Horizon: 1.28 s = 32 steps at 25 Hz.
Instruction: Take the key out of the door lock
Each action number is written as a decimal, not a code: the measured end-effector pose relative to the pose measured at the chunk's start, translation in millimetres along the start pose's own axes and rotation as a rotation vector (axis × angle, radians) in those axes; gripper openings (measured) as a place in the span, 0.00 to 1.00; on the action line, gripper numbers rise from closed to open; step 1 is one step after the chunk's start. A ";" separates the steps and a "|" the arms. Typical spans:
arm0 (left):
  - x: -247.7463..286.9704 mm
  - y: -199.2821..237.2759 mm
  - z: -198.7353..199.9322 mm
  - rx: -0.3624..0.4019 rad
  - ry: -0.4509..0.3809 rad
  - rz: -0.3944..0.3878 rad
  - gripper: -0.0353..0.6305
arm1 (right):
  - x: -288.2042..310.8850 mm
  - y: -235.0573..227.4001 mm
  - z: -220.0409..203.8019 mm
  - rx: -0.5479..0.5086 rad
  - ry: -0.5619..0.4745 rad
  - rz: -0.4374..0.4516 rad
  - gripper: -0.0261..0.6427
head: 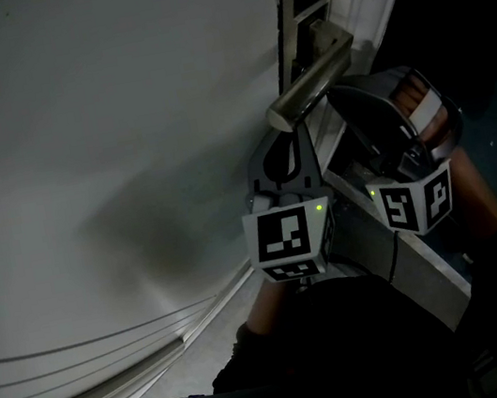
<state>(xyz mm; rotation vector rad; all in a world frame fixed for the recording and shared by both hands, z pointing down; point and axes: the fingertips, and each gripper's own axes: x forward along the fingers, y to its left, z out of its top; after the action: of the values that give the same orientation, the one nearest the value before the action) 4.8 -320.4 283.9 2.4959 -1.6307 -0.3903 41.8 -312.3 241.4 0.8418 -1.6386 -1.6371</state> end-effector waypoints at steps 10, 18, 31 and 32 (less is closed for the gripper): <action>0.8 0.4 0.2 0.005 -0.004 0.003 0.05 | 0.1 0.2 -0.4 0.002 -0.004 0.001 0.06; 0.7 -0.2 0.9 -0.015 -0.003 0.006 0.05 | -1.1 0.3 -0.7 0.001 -0.004 -0.003 0.06; 0.9 -2.8 -1.8 -0.010 0.004 0.001 0.05 | -1.7 1.0 -1.6 -0.001 -0.004 -0.001 0.06; 0.9 -2.4 -1.5 -0.009 0.002 0.002 0.05 | -1.7 1.0 -1.7 -0.001 -0.004 -0.002 0.06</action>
<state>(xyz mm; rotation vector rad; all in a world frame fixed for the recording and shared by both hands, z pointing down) 7.6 -320.3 284.6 2.4874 -1.6269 -0.3941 44.2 -311.9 242.3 0.8403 -1.6405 -1.6414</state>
